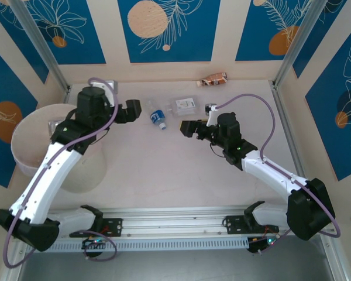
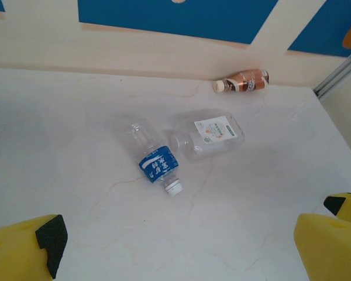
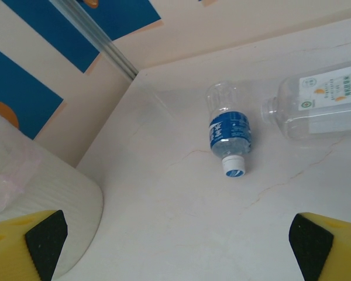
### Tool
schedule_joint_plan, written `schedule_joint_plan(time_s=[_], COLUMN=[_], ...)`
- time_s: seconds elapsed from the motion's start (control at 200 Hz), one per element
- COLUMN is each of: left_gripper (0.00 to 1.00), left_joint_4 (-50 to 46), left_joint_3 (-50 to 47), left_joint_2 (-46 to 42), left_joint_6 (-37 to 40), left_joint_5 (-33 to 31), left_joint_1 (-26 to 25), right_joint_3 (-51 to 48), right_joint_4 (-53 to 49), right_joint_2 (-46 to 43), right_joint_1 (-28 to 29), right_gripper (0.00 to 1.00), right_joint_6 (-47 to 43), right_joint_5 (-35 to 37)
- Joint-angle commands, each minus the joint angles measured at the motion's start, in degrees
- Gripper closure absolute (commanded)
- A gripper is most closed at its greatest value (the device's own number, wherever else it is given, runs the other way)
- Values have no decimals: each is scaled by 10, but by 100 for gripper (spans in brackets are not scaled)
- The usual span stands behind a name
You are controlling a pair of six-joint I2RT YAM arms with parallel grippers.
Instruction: Put the plastic bottles in the bin
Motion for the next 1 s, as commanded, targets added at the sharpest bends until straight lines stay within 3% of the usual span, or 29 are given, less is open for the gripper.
schedule_joint_plan(time_s=[0.0, 0.285, 0.685, 0.995], left_gripper=[0, 0, 0, 0], left_joint_4=[28, 123, 124, 77], left_joint_3=[22, -6, 37, 174], left_joint_2=[31, 121, 283, 470], left_joint_6=[9, -33, -83, -170], left_joint_5=[-27, -40, -115, -131], left_joint_1=[-24, -61, -60, -39], right_joint_3=[-10, -21, -42, -51], right_joint_4=[-10, -30, -72, -109], right_joint_2=[-14, -23, -68, -106], right_joint_1=[-3, -27, -54, -59], right_gripper=[0, 0, 0, 1], right_joint_6=[5, 32, 38, 37], right_joint_5=[46, 39, 47, 51])
